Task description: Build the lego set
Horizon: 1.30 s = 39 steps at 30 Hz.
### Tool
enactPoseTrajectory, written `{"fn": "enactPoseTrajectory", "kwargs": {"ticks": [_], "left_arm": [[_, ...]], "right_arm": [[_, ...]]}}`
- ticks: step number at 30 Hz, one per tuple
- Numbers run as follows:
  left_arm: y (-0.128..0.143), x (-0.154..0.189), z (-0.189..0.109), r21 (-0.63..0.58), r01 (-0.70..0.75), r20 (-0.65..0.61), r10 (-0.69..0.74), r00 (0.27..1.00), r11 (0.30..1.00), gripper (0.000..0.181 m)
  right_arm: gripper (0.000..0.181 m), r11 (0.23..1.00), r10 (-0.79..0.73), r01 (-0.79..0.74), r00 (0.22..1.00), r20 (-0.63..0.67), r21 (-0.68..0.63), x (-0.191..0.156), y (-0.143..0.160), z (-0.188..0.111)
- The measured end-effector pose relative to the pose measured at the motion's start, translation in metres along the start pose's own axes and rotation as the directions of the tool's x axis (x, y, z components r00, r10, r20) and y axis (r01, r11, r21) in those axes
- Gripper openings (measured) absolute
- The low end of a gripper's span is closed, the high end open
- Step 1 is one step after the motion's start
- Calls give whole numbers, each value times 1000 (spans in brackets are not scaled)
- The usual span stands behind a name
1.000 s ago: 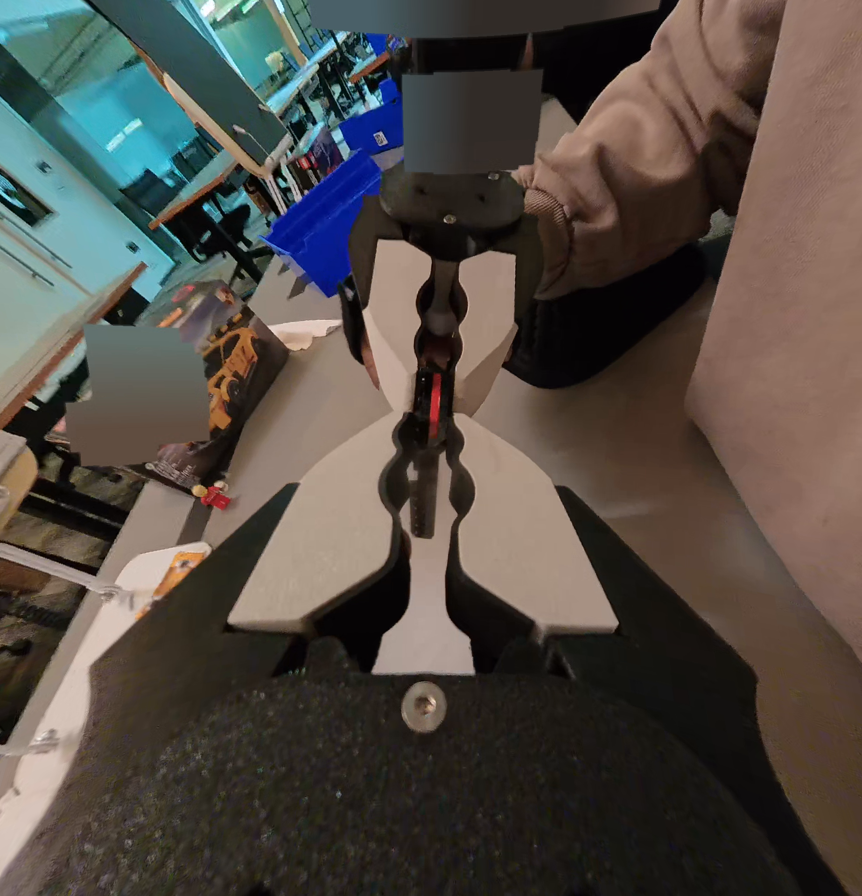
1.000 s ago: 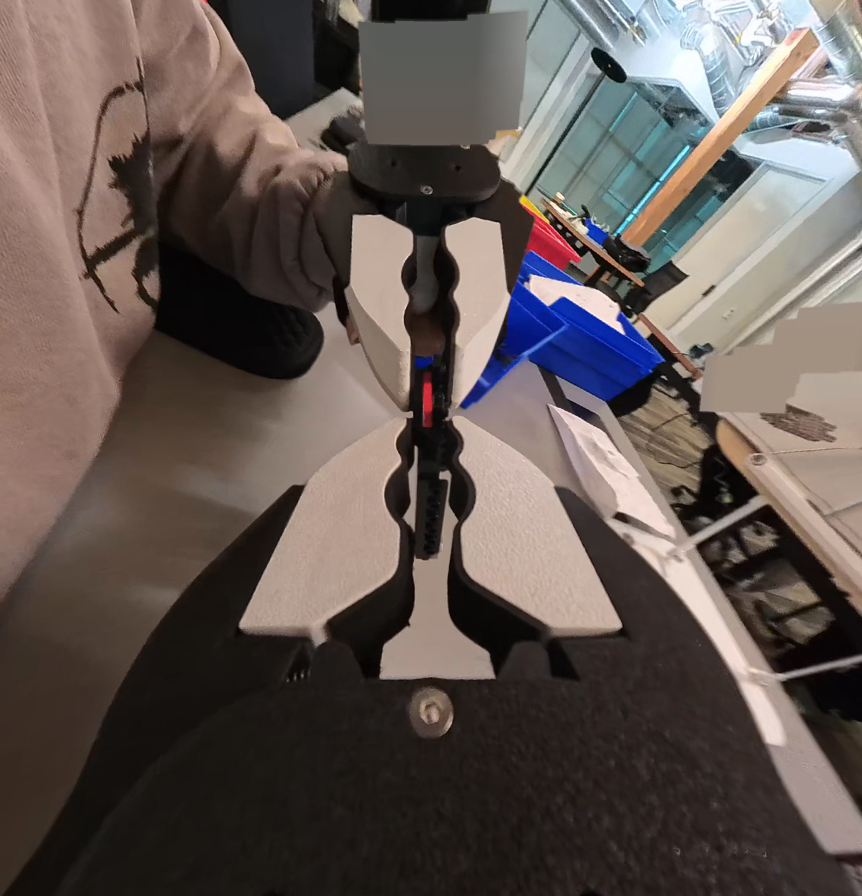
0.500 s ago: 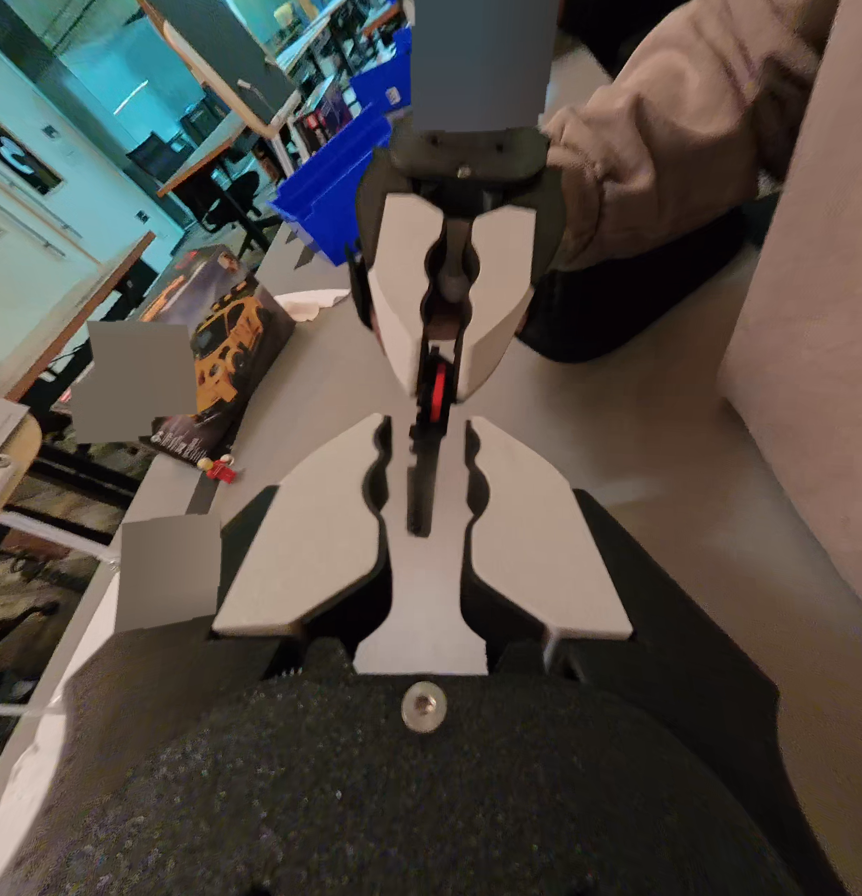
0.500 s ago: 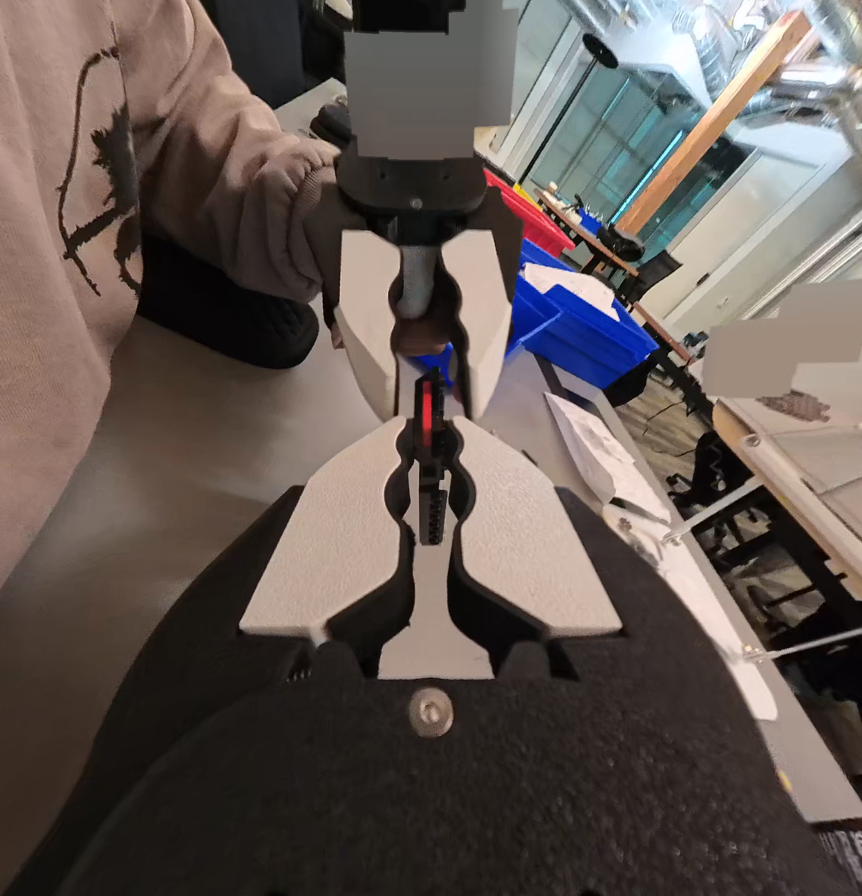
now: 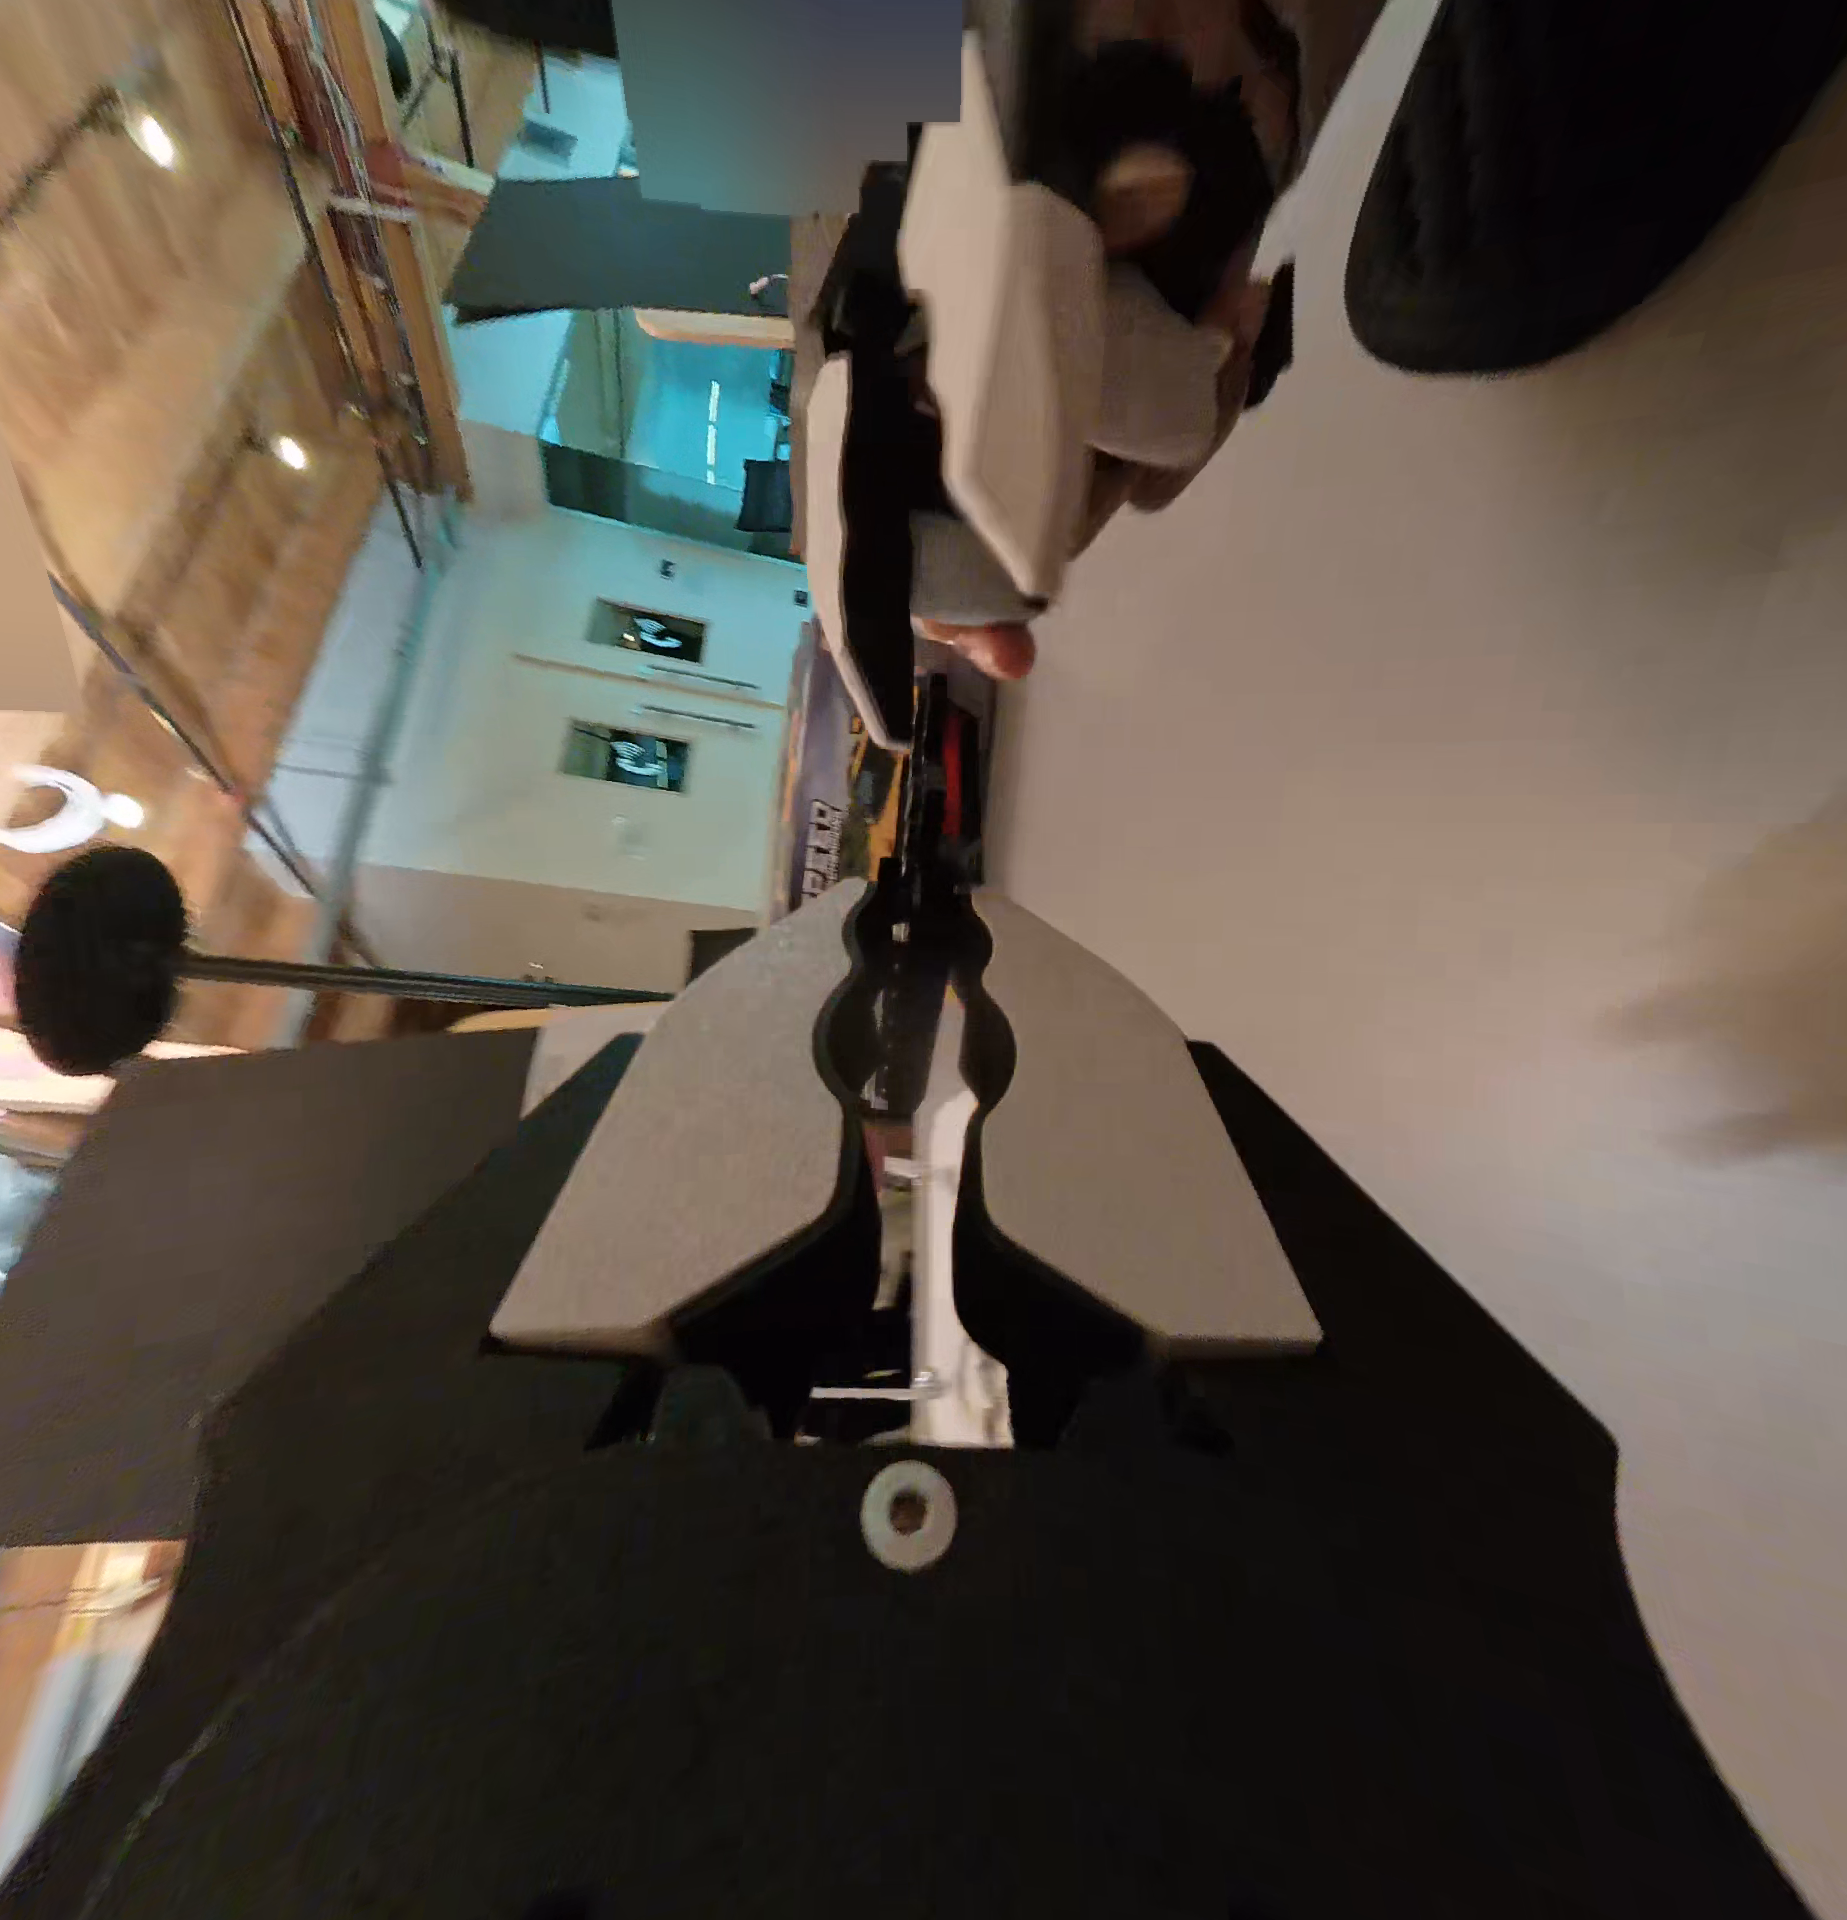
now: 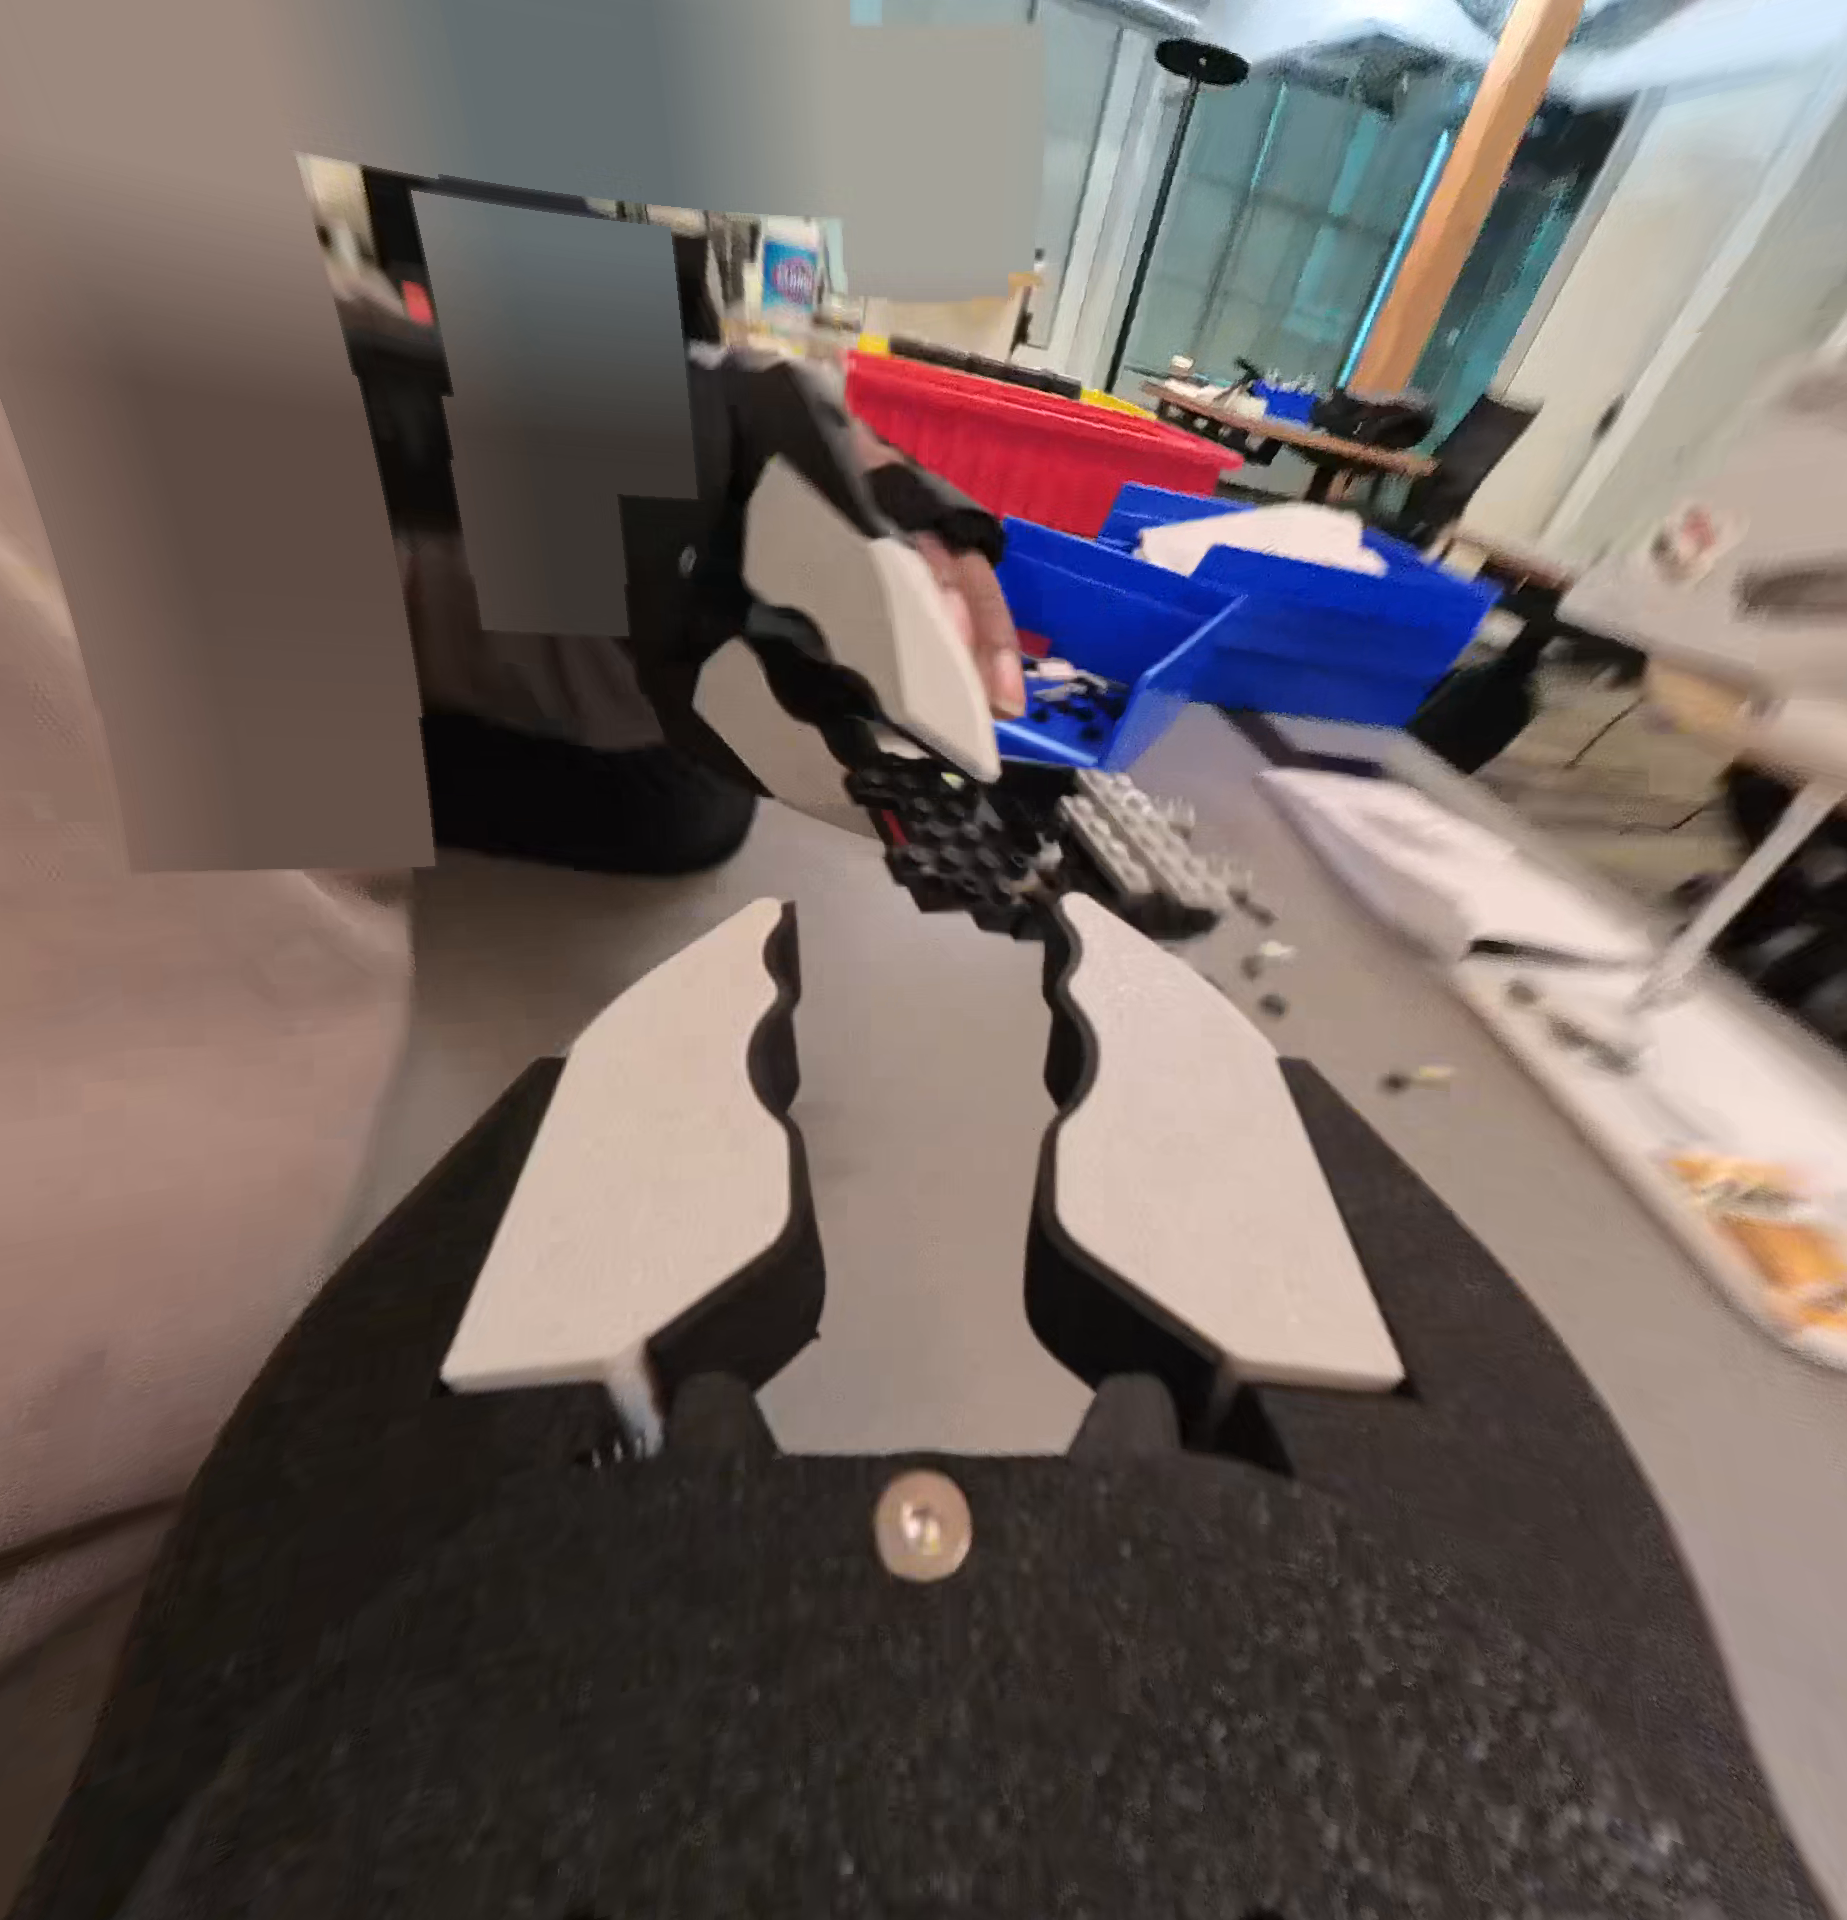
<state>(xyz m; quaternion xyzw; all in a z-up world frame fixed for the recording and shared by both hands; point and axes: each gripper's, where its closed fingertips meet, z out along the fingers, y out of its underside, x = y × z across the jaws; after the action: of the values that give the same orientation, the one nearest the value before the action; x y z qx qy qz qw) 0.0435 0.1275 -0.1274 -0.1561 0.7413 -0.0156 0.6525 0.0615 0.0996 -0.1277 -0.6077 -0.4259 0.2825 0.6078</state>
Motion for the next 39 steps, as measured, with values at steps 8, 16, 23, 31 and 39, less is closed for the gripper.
{"fn": "enactPoseTrajectory", "kwargs": {"ticks": [8, 16, 23, 31, 39], "left_arm": [[-8, 2, 3, 65, -168, 29, 167, 986, 984, 12], [-19, 5, 4, 144, -319, 85, 309, 947, 937, 12], [10, 9, -2, 112, 49, 37, -54, 998, 992, 24], [27, 15, -5, 87, 425, -40, -423, 905, 901, 31], [15, -8, 9, -28, 987, -451, -880, -151, -156, 35]], "right_arm": [[50, 814, 580, -572, 794, 181, -98, 21, 26, -11], [25, 659, 707, -743, 559, 434, -116, 25, 5, 8], [15, 626, 713, -778, 601, 361, 60, 34, -4, 18], [11, 481, 803, -830, 546, 238, 283, 53, 4, 8], [11, 329, 838, -783, 500, 219, 527, 69, -9, -8]]}}
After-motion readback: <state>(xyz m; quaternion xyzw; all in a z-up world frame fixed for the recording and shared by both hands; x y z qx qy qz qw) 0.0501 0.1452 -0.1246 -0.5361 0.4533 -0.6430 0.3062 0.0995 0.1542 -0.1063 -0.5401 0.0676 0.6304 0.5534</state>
